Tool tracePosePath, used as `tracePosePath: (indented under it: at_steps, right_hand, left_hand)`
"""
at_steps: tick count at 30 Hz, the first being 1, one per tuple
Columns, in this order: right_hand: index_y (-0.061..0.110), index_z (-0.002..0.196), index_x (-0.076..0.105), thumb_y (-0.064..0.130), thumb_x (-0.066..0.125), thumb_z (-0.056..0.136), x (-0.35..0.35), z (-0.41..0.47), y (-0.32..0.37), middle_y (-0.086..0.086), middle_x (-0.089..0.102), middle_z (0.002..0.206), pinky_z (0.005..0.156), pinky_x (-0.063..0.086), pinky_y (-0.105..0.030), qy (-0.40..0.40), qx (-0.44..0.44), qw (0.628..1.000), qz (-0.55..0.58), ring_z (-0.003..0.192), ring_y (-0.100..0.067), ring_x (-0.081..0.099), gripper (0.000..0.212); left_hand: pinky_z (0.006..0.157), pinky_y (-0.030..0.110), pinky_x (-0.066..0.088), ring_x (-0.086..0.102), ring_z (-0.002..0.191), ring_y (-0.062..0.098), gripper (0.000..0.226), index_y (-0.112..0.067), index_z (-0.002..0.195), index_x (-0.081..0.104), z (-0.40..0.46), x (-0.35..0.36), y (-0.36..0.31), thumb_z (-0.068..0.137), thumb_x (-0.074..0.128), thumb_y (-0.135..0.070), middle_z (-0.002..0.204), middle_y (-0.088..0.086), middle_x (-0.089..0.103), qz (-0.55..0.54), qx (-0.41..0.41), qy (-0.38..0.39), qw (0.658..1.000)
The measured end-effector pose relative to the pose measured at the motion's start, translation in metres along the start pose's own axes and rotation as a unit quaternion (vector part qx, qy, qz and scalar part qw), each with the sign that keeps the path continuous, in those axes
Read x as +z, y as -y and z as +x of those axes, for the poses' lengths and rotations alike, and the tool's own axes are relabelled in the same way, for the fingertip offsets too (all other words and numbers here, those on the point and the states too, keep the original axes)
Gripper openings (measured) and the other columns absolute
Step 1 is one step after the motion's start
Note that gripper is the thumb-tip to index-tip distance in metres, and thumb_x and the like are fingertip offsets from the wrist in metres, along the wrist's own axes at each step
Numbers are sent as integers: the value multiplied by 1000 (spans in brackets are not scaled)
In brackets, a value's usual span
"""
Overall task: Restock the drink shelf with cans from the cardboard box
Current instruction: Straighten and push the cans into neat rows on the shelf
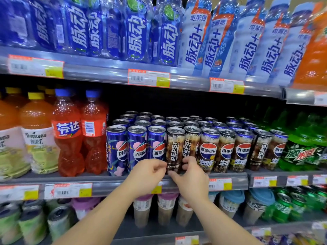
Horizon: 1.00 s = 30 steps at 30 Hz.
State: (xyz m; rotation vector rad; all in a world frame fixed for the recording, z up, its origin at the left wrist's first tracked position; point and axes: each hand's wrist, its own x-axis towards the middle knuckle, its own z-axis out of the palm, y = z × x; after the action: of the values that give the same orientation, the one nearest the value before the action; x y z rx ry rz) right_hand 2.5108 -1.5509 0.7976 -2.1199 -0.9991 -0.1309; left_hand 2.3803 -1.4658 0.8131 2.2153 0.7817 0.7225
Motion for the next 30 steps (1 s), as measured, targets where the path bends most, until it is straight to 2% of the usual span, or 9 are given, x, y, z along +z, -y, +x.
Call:
tracePosePath:
  at_steps: [2, 5, 9, 12, 16, 22, 25, 27, 30]
  right_hand:
    - [25, 113, 54, 55, 75, 73, -6, 3, 3, 11, 62, 99, 88, 46, -38, -37, -26, 999, 25, 98, -15, 60, 54]
    - [27, 104, 52, 45, 74, 79, -26, 12, 18, 12, 56, 94, 82, 49, -35, -61, -85, 990, 89, 93, -13, 56, 38]
    - [27, 97, 51, 25, 69, 85, -52, 35, 42, 8, 56, 87, 73, 45, -31, -95, -149, 975, 137, 86, -16, 55, 22]
    - [24, 100, 59, 21, 65, 88, -63, 53, 53, 4, 59, 90, 77, 47, -36, -108, -159, 971, 141, 89, -17, 56, 14]
    - [23, 103, 69, 30, 66, 87, -58, 62, 75, 4, 64, 98, 88, 48, -37, -67, -233, 967, 77, 97, -17, 57, 17]
    - [28, 116, 66, 44, 67, 84, -33, 60, 103, 2, 63, 118, 100, 43, -40, 44, -312, 949, 19, 116, -23, 52, 36]
    - [29, 130, 58, 48, 65, 85, -28, 61, 118, 0, 56, 133, 108, 36, -42, 105, -345, 932, -18, 128, -23, 42, 49]
    - [32, 138, 50, 52, 62, 86, -24, 64, 128, 2, 49, 143, 112, 30, -43, 138, -365, 919, -56, 135, -23, 36, 57]
    - [36, 142, 43, 58, 57, 86, -17, 70, 134, 5, 43, 149, 115, 26, -41, 161, -369, 908, -120, 139, -22, 32, 62]
  left_hand:
    - [80, 9, 49, 63, 90, -4, 23, -24, 114, 67, -4, -6, -3, 92, 58, -24, 105, -11, 70, -62, 0, -18, 998]
    - [82, 30, 56, 71, 81, 14, 14, -25, 99, 69, -12, -27, -10, 89, 64, -17, 90, 1, 74, -154, 14, -59, 986]
    - [77, 31, 58, 73, 79, 17, 15, -21, 95, 68, -20, -68, -20, 89, 62, -10, 87, 5, 75, -207, 19, -130, 969]
    - [72, 28, 60, 73, 73, 16, 15, -16, 94, 67, -23, -93, -20, 91, 58, -5, 84, 8, 75, -235, 10, -173, 957]
    - [67, 27, 60, 71, 68, 18, 17, -18, 90, 67, -25, -115, -8, 92, 57, -5, 77, 5, 74, -255, 7, -225, 940]
    - [66, 23, 58, 69, 67, 12, 12, -15, 94, 65, -28, -131, 7, 93, 56, -8, 86, 11, 72, -253, -29, -233, 938]
    - [68, 25, 57, 69, 70, 16, 10, -16, 97, 66, -34, -133, 17, 90, 62, -11, 83, 8, 73, -197, -42, -252, 947]
    - [74, 29, 55, 66, 72, 15, 16, -24, 100, 68, -35, -132, 24, 84, 70, -20, 81, 3, 71, -52, -25, -283, 958]
    - [76, 32, 50, 52, 73, 8, 38, -30, 115, 67, -28, -127, 19, 78, 74, -38, 91, -7, 63, 169, 33, -285, 943]
